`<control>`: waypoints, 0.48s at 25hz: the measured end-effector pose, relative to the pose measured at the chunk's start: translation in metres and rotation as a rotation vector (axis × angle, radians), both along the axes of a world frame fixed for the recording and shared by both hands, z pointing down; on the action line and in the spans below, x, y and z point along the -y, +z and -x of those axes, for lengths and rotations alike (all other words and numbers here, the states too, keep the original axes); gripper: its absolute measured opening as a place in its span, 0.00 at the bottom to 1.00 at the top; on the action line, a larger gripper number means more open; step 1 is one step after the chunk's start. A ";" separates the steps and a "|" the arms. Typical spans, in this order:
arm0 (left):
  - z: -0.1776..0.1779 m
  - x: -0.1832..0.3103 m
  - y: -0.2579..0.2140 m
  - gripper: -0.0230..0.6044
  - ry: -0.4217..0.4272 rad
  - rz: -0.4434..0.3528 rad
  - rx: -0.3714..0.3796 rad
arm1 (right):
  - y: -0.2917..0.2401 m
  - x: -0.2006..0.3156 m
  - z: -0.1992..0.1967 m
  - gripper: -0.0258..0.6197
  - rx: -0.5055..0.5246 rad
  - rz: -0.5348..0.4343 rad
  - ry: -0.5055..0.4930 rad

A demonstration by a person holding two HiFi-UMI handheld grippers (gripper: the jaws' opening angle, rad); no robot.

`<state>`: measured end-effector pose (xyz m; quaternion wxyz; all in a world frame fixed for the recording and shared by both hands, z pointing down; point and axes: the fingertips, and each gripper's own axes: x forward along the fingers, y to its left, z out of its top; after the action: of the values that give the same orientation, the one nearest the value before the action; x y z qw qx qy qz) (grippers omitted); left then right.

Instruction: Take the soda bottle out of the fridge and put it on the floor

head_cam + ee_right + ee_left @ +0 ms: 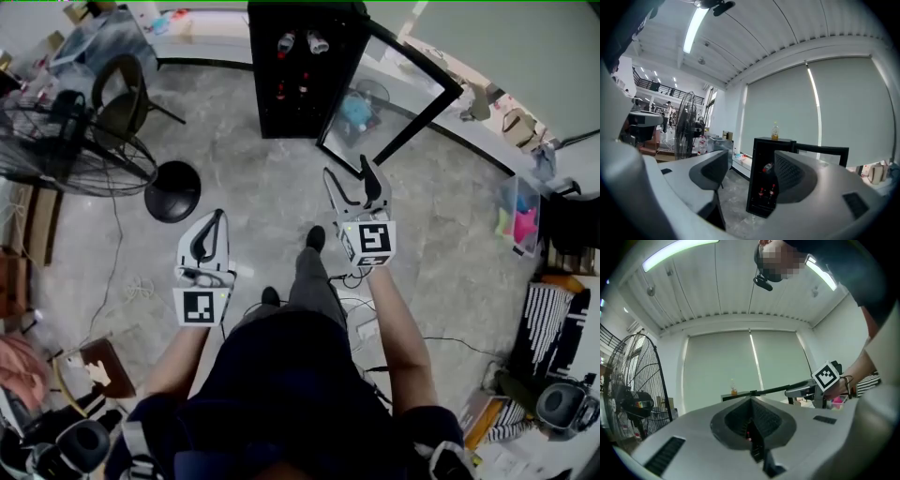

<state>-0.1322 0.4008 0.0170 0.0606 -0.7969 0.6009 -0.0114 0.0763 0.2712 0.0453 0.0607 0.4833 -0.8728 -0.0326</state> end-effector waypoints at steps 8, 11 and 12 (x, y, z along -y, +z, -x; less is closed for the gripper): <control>-0.028 0.114 0.018 0.07 -0.069 0.023 0.000 | 0.056 0.146 -0.001 0.54 0.020 0.034 -0.087; -0.045 0.172 0.022 0.07 -0.104 0.040 0.013 | 0.081 0.210 -0.007 0.54 0.020 0.083 -0.117; -0.051 0.188 0.022 0.07 -0.118 0.045 0.015 | 0.089 0.229 -0.009 0.54 0.019 0.098 -0.128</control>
<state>-0.0816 0.2127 0.0391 0.0464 -0.7612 0.6459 -0.0344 0.0854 0.0422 0.1345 0.0737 0.4233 -0.9029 0.0109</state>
